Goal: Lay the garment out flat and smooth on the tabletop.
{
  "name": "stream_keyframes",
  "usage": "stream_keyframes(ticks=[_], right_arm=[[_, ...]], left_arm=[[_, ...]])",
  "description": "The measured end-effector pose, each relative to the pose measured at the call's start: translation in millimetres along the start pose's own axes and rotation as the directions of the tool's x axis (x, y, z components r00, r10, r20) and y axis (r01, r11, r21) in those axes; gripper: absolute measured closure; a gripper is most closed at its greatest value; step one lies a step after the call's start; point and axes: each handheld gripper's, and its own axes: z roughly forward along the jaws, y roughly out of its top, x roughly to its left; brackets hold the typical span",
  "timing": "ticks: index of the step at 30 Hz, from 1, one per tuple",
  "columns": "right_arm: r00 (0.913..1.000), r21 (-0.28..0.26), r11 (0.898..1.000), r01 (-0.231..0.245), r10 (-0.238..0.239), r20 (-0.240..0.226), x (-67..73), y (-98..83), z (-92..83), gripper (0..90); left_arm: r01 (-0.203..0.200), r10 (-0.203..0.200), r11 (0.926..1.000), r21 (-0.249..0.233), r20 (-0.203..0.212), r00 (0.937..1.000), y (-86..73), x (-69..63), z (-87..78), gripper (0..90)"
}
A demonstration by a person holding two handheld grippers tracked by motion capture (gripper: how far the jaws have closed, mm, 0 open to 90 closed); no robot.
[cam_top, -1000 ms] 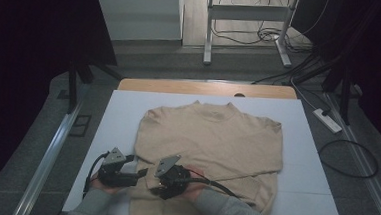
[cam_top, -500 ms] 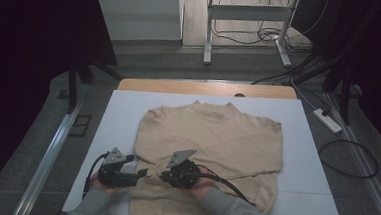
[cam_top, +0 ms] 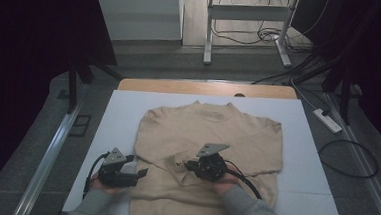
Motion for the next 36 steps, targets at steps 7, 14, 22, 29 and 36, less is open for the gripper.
stream_keyframes(ticks=[7,14,22,29,36], right_arm=[[0.9979,-0.047,0.998,-0.035,0.038,0.052,-15.9,-6.7,-22.7,83.4],[0.9919,-0.056,0.996,-0.071,0.076,0.102,-31.9,-22.7,-47.2,83.4],[0.9790,-0.100,0.987,-0.128,0.141,0.147,-49.8,-37.4,-73.2,83.4],[0.9657,-0.131,0.980,-0.152,0.175,0.192,-60.8,-45.9,-95.2,83.4],[0.9262,-0.166,0.965,-0.203,0.245,0.287,-79.0,-70.6,-132.6,83.4]], left_arm=[[-0.001,0.001,1.0000,0.001,0.002,1.0000,-0.2,0.1,-0.2,21.6],[0.002,-0.002,1.0000,0.000,0.000,1.0000,-0.1,0.0,-0.1,21.3],[-0.001,0.001,1.0000,0.004,-0.004,1.0000,-0.1,-0.2,-0.3,20.9],[0.003,-0.003,1.0000,0.001,-0.001,1.0000,-0.9,0.0,-0.9,20.9],[-0.001,0.001,1.0000,0.004,-0.002,1.0000,-0.6,-0.5,-0.9,20.9]])
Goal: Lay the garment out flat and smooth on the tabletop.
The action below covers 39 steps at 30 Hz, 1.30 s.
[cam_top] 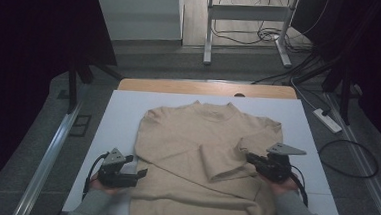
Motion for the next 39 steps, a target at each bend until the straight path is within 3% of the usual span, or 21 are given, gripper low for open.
stream_keyframes(ticks=[5,13,17,20,25,29,34,39], right_arm=[[0.9953,-0.006,0.998,-0.069,0.069,0.068,-19.3,-16.5,-17.4,83.4],[0.9842,-0.021,0.994,-0.109,0.110,0.139,-32.4,-28.3,-39.4,83.4],[0.9716,-0.033,0.989,-0.144,0.147,0.185,-42.4,-35.4,-53.2,83.4],[0.9564,-0.048,0.984,-0.172,0.178,0.231,-48.0,-42.4,-67.4,83.4],[0.9253,-0.055,0.976,-0.213,0.219,0.309,-56.2,-59.5,-94.9,83.4],[0.8889,-0.053,0.963,-0.263,0.264,0.375,-65.0,-71.9,-112.9,83.3],[0.8359,-0.042,0.945,-0.323,0.306,0.456,-73.0,-81.3,-125.9,83.3],[0.7924,-0.037,0.944,-0.328,0.296,0.534,-80.5,-84.1,-136.7,82.8]], left_arm=[[-0.002,0.002,1.0000,0.001,-0.001,1.0000,0.1,-0.3,-0.2,20.9],[0.002,-0.002,1.0000,-0.004,0.002,1.0000,-0.3,0.4,-0.8,20.9],[0.008,-0.008,0.9999,-0.006,0.000,1.0000,-0.5,0.6,-0.9,20.9],[0.004,-0.004,1.0000,-0.002,-0.002,1.0000,-0.8,0.2,-0.9,20.9],[0.005,-0.005,1.0000,-0.004,0.004,1.0000,-1.2,0.8,-1.5,20.8],[0.004,-0.004,1.0000,-0.005,0.009,1.0000,-0.8,0.8,-0.8,20.7],[0.001,-0.001,1.0000,-0.003,0.008,1.0000,-0.2,0.4,0.2,20.7],[0.001,-0.001,1.0000,-0.001,0.007,1.0000,-0.5,0.4,0.2,20.7]])
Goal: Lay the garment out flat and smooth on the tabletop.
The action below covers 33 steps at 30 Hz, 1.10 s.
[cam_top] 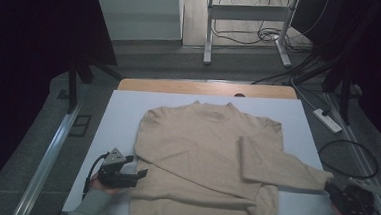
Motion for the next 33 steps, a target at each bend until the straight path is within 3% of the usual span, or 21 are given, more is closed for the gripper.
stream_keyframes(ticks=[5,7,9,12,15,18,20,22,25,27,29,30,33], right_arm=[[0.9984,0.007,1.000,0.011,-0.011,0.056,-11.9,0.6,-2.1,82.1],[0.9972,0.003,1.000,0.008,-0.009,0.074,-12.8,2.1,-3.8,76.3],[0.9936,-0.017,0.999,0.033,-0.031,0.109,-7.9,4.1,-5.3,69.7],[0.9888,-0.080,0.993,0.090,-0.080,0.126,4.8,9.6,-9.5,58.0],[0.9929,-0.119,0.986,0.116,-0.111,0.043,18.3,17.1,-7.8,53.3],[0.9841,-0.074,0.985,0.154,-0.160,-0.077,33.6,22.4,8.1,44.8],[0.9701,-0.036,0.983,0.182,-0.185,-0.157,44.1,25.7,22.2,40.3],[0.9502,0.006,0.978,0.211,-0.203,-0.236,54.2,29.7,36.3,37.5],[0.9213,0.075,0.958,0.278,-0.243,-0.303,64.5,34.0,52.7,28.0],[0.9088,0.109,0.937,0.333,-0.287,-0.302,68.7,32.7,59.7,24.3],[0.9022,0.137,0.916,0.378,-0.331,-0.276,70.0,29.8,63.2,22.9],[0.9008,0.137,0.913,0.385,-0.339,-0.271,69.8,29.6,62.4,24.1],[0.9125,0.152,0.917,0.369,-0.327,-0.246,68.6,31.1,61.2,35.0]], left_arm=[[0.002,-0.002,1.0000,0.000,-0.002,1.0000,0.2,0.0,0.2,20.7],[0.003,-0.003,1.0000,0.001,-0.001,1.0000,0.2,0.0,0.7,20.7],[0.004,-0.004,1.0000,0.003,-0.002,1.0000,0.3,0.2,0.9,20.7],[0.004,-0.004,1.0000,0.003,-0.003,1.0000,0.4,0.2,1.0,20.7],[0.001,-0.001,1.0000,0.007,-0.003,1.0000,0.5,0.3,1.4,20.7],[0.001,-0.001,1.0000,0.006,-0.005,1.0000,0.8,-0.3,2.1,20.7],[0.000,0.000,0.9999,0.010,-0.006,1.0000,1.0,-0.8,2.5,20.7],[-0.001,0.002,0.9999,0.013,-0.008,1.0000,1.0,-1.2,2.9,20.7],[-0.002,0.002,0.9999,0.017,-0.009,1.0000,0.1,-0.3,2.4,20.7],[0.008,-0.008,0.9999,0.015,-0.008,0.9999,-1.1,0.7,2.0,20.7],[0.008,-0.008,0.9998,0.015,-0.009,0.9999,-1.6,1.8,1.0,20.7],[0.008,-0.007,0.9999,0.015,-0.011,0.9999,-1.7,1.9,0.9,20.7],[0.005,-0.005,0.9999,0.015,-0.010,0.9999,-1.3,0.6,1.6,20.7]])
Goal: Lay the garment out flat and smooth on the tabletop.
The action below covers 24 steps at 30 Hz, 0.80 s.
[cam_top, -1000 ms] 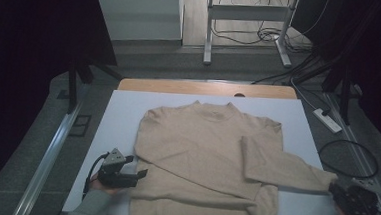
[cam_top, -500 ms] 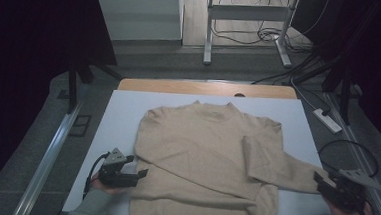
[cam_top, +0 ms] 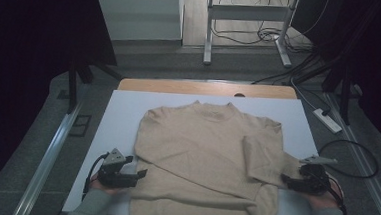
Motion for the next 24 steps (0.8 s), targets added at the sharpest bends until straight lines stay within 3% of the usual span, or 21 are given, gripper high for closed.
stream_keyframes(ticks=[2,4,7,12,16,19,22,24], right_arm=[[0.9999,0.003,1.000,0.011,-0.011,0.003,-0.5,0.7,-1.2,45.7],[0.9998,-0.004,1.000,0.017,-0.018,-0.007,-0.4,0.7,-2.2,62.4],[0.9993,-0.025,0.999,0.035,-0.035,0.013,2.8,-1.0,-2.4,80.4],[0.9997,-0.051,0.999,0.014,-0.013,0.018,-0.7,-2.9,-4.3,83.7],[0.9952,-0.102,0.995,0.008,0.002,0.098,-6.4,-2.5,-13.3,83.9],[0.9783,-0.127,0.992,0.004,0.023,0.206,-16.4,-4.7,-23.0,83.8],[0.9425,-0.121,0.992,-0.047,0.084,0.324,-36.0,-14.2,-32.4,83.8],[0.9210,-0.113,0.989,-0.099,0.134,0.366,-52.6,-24.7,-38.2,83.8]], left_arm=[[-0.003,0.003,1.0000,0.002,0.000,1.0000,0.3,-0.6,0.4,20.7],[-0.003,0.003,1.0000,0.002,0.000,1.0000,0.5,-0.6,0.7,20.7],[-0.001,0.001,1.0000,0.002,0.000,1.0000,0.5,-0.4,0.7,20.7],[-0.001,0.001,1.0000,0.003,0.000,1.0000,0.4,-0.1,0.8,20.7],[-0.001,0.001,1.0000,0.003,-0.001,1.0000,0.3,0.1,0.7,20.7],[0.000,0.000,1.0000,0.002,-0.001,1.0000,0.2,0.2,0.6,20.8],[-0.001,0.001,1.0000,0.002,-0.001,1.0000,0.2,0.1,0.6,20.8],[0.000,0.000,1.0000,0.003,-0.001,1.0000,0.2,0.2,0.7,20.8]])
